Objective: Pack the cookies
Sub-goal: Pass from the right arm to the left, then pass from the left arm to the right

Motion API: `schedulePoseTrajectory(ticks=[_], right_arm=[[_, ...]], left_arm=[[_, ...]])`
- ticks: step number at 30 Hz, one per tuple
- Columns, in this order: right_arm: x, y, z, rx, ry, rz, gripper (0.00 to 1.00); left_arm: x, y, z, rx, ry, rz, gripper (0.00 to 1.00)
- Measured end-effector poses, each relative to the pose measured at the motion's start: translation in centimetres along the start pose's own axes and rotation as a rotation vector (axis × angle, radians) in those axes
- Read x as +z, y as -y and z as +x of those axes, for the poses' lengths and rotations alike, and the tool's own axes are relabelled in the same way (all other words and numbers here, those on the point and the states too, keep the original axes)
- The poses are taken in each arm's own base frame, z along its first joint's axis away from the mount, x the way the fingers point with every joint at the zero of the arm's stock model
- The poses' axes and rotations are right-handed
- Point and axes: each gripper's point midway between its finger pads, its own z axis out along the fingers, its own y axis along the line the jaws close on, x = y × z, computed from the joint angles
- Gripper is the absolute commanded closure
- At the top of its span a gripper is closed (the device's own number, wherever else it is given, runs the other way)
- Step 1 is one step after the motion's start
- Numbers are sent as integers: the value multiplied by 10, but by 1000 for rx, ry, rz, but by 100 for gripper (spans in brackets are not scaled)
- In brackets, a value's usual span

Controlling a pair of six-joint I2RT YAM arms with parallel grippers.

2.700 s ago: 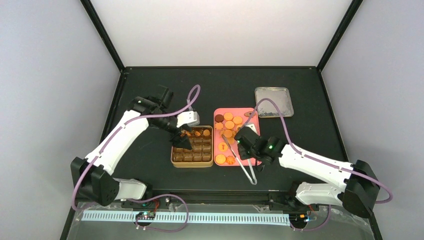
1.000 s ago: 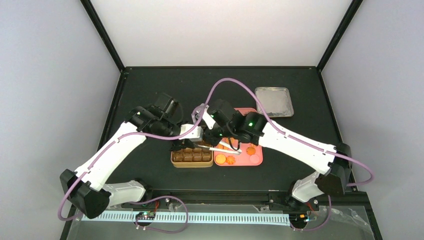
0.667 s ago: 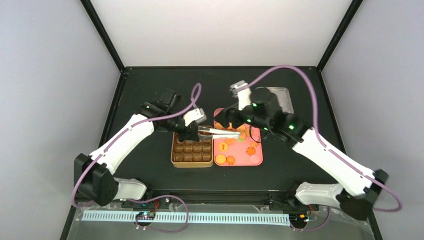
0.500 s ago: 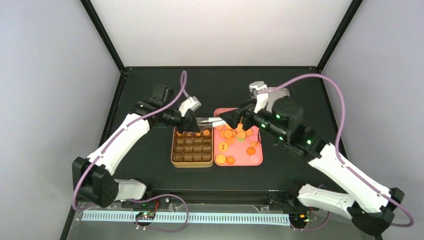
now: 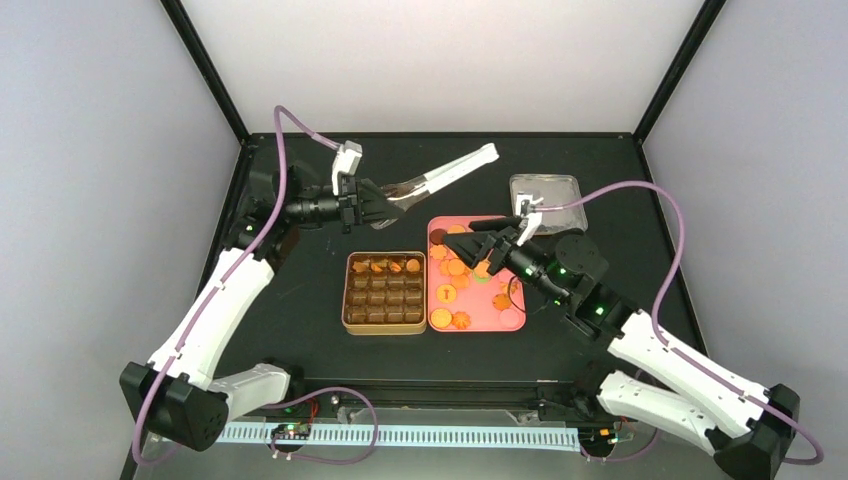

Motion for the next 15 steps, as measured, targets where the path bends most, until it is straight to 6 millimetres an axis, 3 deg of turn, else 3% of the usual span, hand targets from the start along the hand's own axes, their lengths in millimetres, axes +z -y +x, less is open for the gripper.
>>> schedulePoseTrajectory(ticks=[9, 15], right_arm=[[25, -26, -21, -12, 103, -145, 0], [47, -24, -20, -2, 99, -161, 0]], left_arm=[[1, 11, 2, -93, 2, 95, 98], [-1, 25, 0, -107, -5, 159, 99]])
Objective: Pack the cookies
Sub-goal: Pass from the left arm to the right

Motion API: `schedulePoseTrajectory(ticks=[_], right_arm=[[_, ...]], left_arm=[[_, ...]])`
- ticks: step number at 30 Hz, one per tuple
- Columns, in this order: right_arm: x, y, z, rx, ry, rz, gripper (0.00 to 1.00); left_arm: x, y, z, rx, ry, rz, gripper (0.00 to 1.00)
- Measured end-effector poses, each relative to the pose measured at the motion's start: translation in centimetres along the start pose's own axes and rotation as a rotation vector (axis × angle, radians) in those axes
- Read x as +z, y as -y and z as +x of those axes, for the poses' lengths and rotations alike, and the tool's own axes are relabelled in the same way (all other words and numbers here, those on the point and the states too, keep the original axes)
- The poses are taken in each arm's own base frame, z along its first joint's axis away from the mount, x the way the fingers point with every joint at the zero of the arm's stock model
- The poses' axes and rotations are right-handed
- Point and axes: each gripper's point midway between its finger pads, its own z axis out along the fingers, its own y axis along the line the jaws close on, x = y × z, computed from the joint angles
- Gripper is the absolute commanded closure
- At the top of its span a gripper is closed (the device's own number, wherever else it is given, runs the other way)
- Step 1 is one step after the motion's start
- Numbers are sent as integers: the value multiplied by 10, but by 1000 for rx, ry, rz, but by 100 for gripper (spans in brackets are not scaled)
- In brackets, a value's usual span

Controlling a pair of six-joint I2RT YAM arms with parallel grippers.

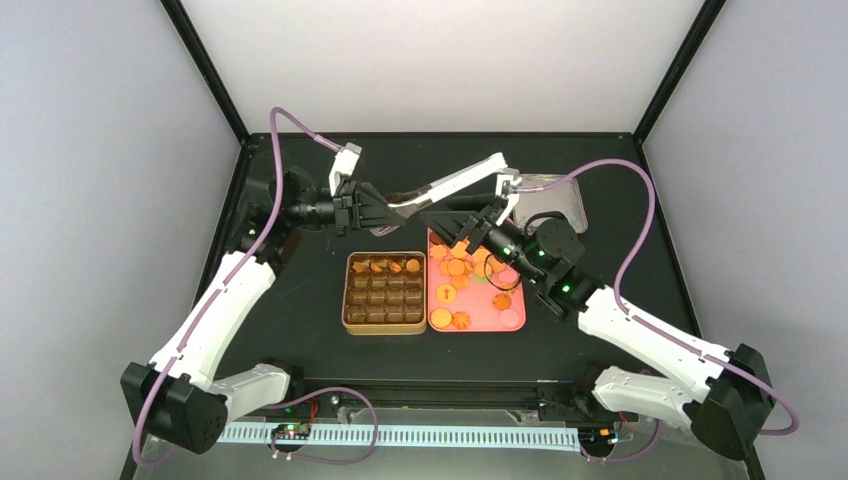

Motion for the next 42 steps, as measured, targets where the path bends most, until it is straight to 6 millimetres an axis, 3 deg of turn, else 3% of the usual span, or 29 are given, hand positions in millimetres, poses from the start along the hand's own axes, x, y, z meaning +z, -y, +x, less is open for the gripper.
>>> schedulePoseTrajectory(ticks=[5, 11, 19, 27, 35, 42], right_arm=[[5, 7, -7, 20, 26, -14, 2], [14, -2, -19, 42, 40, -110, 7], [24, -15, -29, 71, 49, -187, 23], [32, -9, -29, 127, 37, -222, 39], [39, -9, -26, 207, -2, -305, 37], [41, -22, -27, 196, -65, -370, 29]], left_arm=[[-2, 8, -1, 7, 2, 16, 98], [-3, 9, -1, 7, 2, 22, 98], [-3, 8, -1, 3, 4, 21, 98], [-4, 10, 2, 7, 3, 24, 98], [-5, 12, 4, 11, -6, 38, 98], [-5, 17, 7, 43, -22, 61, 98]])
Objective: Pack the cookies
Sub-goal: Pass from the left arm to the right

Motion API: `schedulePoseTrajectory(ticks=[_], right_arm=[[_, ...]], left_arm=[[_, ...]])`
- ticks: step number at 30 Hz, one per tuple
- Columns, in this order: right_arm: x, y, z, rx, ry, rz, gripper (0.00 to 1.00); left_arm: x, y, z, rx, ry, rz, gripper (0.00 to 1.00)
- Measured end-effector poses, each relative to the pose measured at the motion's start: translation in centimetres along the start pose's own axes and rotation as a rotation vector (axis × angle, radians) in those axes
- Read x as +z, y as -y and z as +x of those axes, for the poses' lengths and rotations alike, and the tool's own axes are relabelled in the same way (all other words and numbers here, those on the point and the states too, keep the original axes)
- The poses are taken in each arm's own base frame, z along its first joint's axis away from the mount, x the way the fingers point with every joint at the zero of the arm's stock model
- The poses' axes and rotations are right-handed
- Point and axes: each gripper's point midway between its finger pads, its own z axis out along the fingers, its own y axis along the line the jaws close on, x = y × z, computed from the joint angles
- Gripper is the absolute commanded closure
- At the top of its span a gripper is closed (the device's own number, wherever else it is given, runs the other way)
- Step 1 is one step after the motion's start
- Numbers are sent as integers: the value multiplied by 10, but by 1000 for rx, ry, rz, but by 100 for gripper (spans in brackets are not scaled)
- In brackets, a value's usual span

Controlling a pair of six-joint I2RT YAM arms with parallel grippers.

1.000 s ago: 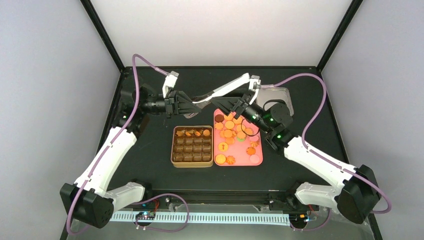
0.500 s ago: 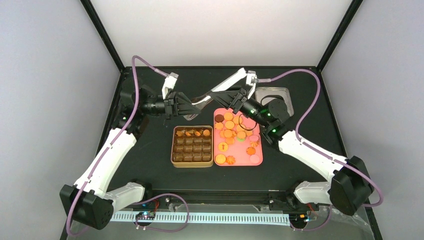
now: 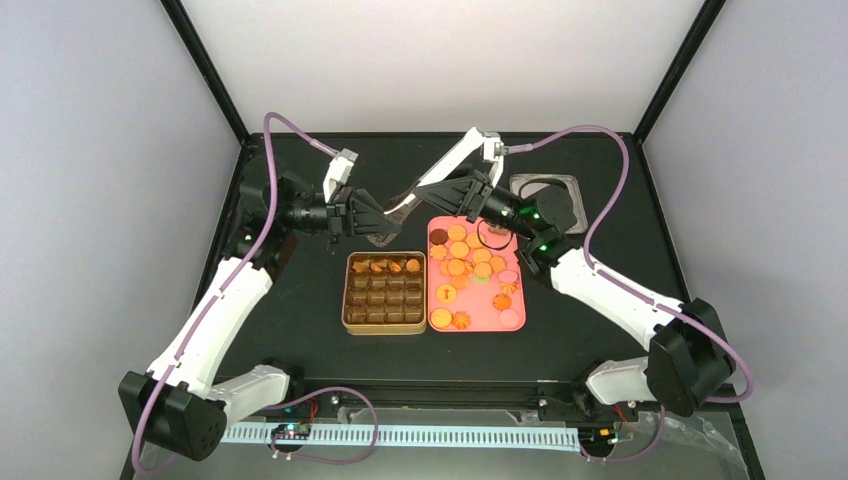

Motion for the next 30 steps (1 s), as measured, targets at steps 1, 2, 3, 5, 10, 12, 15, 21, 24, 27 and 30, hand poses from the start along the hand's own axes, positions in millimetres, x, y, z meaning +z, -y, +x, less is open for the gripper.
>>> schedulePoseTrajectory(ticks=[1, 2, 3, 5, 10, 12, 15, 21, 24, 27, 30], right_arm=[[1, -1, 1, -4, -15, -4, 29], [2, -2, 2, -7, -27, -7, 29], [3, -4, 3, -12, -45, -11, 29], [4, -5, 6, -13, -66, -13, 29], [4, -6, 12, -8, -110, -22, 29], [5, -8, 13, -10, -122, -31, 28], [7, -13, 12, -16, -143, -47, 26], [9, -17, 13, -38, -173, -58, 23], [8, -16, 12, -42, -177, -56, 23], [7, -16, 9, -45, -173, -53, 23], [5, -19, 6, -49, -166, -56, 20]], left_arm=[[0, 2, 1, 6, -3, 5, 98], [0, 3, 1, 12, -6, 10, 98], [0, 4, 2, 17, -9, 15, 98], [-1, 7, 3, 28, -14, 24, 98], [0, 8, 4, 33, -21, 34, 98], [0, 9, 4, 33, -23, 37, 99], [0, 11, 5, 38, -29, 47, 98], [0, 12, 8, 46, -40, 58, 98], [-1, 12, 9, 49, -42, 61, 98], [-1, 12, 9, 49, -43, 62, 98], [-1, 12, 10, 48, -46, 64, 98]])
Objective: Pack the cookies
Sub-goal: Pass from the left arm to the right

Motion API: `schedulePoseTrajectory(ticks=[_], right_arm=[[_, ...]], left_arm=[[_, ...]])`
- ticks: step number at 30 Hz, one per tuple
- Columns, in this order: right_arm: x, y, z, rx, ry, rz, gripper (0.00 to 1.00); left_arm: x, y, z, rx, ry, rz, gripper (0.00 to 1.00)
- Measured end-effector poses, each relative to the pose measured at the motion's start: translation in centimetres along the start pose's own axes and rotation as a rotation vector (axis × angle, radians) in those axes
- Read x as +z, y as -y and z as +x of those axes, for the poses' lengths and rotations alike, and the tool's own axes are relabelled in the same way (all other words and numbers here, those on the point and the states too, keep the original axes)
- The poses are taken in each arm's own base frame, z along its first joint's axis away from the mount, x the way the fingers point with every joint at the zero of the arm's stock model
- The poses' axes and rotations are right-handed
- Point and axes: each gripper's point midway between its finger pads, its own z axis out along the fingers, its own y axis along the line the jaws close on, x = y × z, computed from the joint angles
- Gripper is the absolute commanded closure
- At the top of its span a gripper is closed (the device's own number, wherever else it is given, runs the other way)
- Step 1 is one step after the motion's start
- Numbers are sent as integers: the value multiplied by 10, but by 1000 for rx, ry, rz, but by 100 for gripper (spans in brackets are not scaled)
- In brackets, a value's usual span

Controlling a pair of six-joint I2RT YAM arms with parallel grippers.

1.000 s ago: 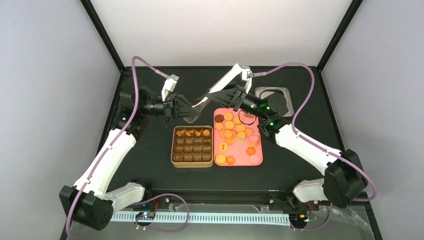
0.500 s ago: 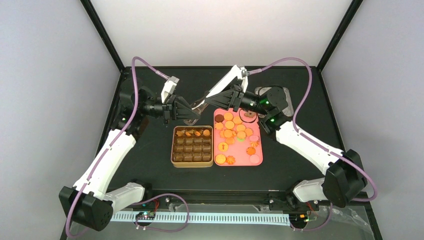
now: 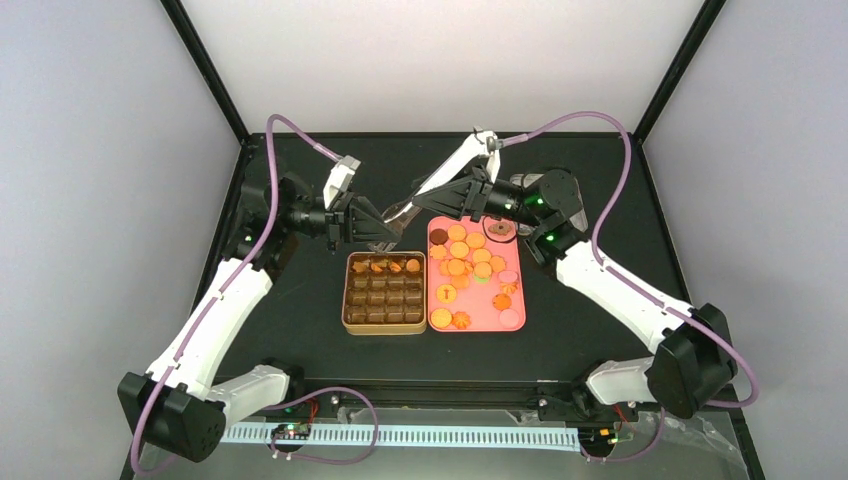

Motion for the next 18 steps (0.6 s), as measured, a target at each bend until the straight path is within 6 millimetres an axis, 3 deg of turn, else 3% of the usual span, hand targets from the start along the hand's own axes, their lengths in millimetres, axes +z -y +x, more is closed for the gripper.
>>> schedulePoseTrajectory(ticks=[5, 18], right_arm=[[-2, -6, -4, -4, 9, -6, 21], [0, -5, 3, -17, -66, 4, 35]], left_arm=[[0, 1, 1, 2, -5, 7, 98], [0, 3, 3, 11, -13, 19, 98]])
